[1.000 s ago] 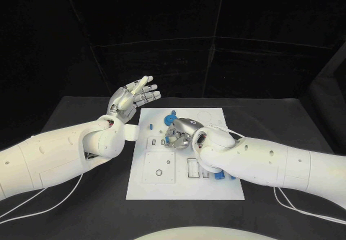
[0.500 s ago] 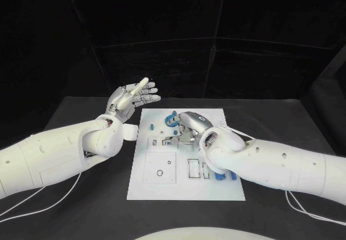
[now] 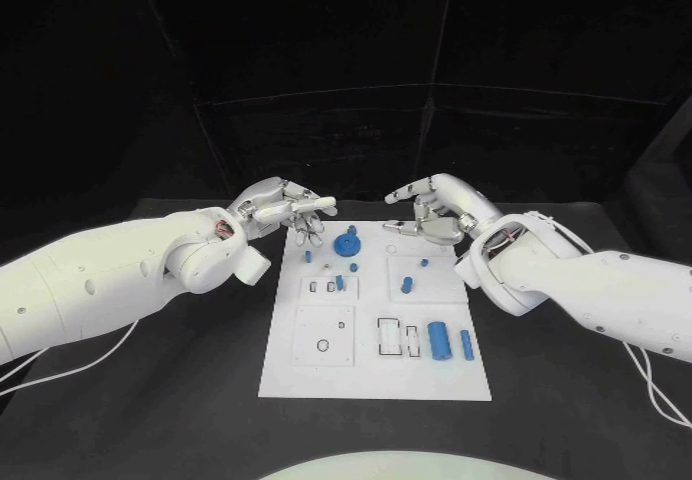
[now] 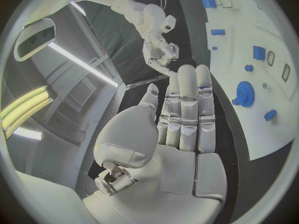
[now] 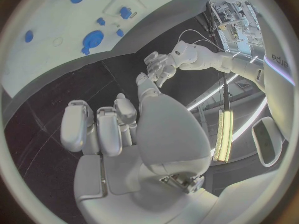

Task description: Assemble the parts on the task board

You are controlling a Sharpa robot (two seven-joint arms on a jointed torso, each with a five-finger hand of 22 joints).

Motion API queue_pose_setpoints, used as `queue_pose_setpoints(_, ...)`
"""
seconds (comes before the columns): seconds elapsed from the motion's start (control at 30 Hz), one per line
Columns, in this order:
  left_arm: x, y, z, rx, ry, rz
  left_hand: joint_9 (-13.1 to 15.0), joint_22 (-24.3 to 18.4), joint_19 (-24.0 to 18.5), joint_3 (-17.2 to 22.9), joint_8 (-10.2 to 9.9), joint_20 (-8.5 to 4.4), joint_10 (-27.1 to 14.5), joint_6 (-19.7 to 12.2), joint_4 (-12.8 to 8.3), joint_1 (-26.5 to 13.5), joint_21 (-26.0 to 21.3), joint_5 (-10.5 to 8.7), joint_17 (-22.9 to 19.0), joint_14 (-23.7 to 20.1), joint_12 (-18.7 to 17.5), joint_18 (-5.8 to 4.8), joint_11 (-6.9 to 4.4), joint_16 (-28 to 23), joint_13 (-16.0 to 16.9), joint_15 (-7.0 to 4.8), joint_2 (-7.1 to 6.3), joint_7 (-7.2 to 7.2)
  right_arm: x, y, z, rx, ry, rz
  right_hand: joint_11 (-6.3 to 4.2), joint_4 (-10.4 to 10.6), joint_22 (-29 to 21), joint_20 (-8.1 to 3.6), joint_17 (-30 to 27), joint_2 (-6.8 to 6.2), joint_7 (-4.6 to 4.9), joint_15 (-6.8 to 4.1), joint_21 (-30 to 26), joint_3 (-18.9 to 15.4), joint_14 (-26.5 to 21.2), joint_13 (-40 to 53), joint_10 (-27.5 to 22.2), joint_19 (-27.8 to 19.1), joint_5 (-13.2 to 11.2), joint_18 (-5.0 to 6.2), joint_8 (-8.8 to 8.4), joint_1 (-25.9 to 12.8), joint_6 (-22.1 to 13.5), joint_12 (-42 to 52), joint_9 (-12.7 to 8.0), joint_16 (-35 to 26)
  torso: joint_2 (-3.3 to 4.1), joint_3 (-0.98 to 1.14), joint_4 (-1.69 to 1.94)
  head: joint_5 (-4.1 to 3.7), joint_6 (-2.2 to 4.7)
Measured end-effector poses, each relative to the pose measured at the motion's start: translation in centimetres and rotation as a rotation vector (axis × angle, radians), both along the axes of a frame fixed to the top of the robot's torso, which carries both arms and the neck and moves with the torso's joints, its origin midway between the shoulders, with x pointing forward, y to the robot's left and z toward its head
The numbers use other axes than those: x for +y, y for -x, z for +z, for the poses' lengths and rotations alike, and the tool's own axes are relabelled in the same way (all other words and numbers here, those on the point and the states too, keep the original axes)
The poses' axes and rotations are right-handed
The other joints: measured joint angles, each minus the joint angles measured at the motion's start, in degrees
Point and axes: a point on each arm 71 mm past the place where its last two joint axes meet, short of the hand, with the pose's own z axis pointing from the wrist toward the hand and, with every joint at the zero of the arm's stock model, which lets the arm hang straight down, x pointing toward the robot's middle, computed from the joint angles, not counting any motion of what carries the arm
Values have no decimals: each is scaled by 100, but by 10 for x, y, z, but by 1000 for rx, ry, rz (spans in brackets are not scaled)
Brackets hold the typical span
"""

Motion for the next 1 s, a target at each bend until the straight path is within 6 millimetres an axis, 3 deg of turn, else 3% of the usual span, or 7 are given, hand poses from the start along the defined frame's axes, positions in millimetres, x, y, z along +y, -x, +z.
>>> queue_pose_setpoints(0.1,-7,-3,4,33,-136,-42,136,359,523,-144,161,-173,37,67,238,-185,561,0,2353,12,316,0,-100,2139,324,-135,86,-67,-14,-6,6,19,-23,-30,-19,0,-68,0,-41,13,-2,0,-33,0,0,-44,-19,-42,1,0,0,13,39,-47,0,-46,-35,21,-8,39,-24)
queue_pose_setpoints(0.17,-15,-4,3,69,-244,-71,223,1853,901,-236,252,-233,-16,24,331,-195,1781,0,3383,18,526,-168,-153,2889,541,-156,77,-109,-21,-9,8,31,-35,-46,-19,-11,-94,4,-50,13,-2,0,-41,-10,0,-64,-18,-46,0,0,0,13,39,-49,0,-46,-53,38,-15,64,-40)
queue_pose_setpoints(0.23,-20,-4,1,97,-321,-91,286,2752,1013,-315,317,-267,-76,-42,448,-293,2522,0,3707,23,694,-310,-161,3227,703,-161,92,-127,-25,-11,9,40,-43,-53,-18,-9,-116,8,-67,13,-2,0,-41,-23,0,-77,-60,-76,1,0,0,13,38,-79,0,-56,-65,49,-19,78,-41)
queue_pose_setpoints(0.33,-30,-3,-5,145,-466,-120,620,3339,1058,-486,730,-312,-468,-253,784,-310,3059,25,3799,18,1382,-314,-161,3532,1371,-198,268,-182,-31,-11,10,53,-52,-62,-18,-9,-129,0,-76,13,-2,0,-64,-41,0,-89,-60,-84,0,0,0,13,39,-87,-1,-85,-80,68,-19,87,-42)
queue_pose_setpoints(0.47,-42,-2,-13,184,-646,-136,904,3880,1058,-652,1097,-312,-633,-340,950,-271,3469,24,3802,19,1883,-404,-191,3743,1846,-198,228,-203,-38,-12,11,65,-58,-74,-18,-16,-135,0,-76,25,-19,0,-66,-48,0,-88,-60,-84,1,0,23,25,55,-87,-1,-86,-88,75,-19,100,-57)
queue_pose_setpoints(0.67,-50,-7,-19,207,-846,-115,1485,4838,1037,-981,1816,-333,-465,-542,1278,-343,4186,23,3801,11,3363,-496,-274,4026,3391,-231,157,-324,-42,-15,10,80,-63,-85,-18,-16,-135,0,-76,37,-7,0,-66,-48,0,-88,-60,-84,0,0,23,36,75,-87,-1,-86,-94,82,-23,131,-73)
queue_pose_setpoints(1.0,-66,-11,-24,216,-1002,-112,2014,5258,1036,-1074,2378,-334,-498,-857,1338,-214,4487,23,3801,7,3782,-495,-306,4033,3819,-268,165,-352,-44,-17,10,93,-66,-101,-18,-11,-157,0,-92,66,-19,0,-66,-84,0,-111,-60,-84,-29,0,49,66,125,-87,-2,-111,-83,71,-27,116,-70)
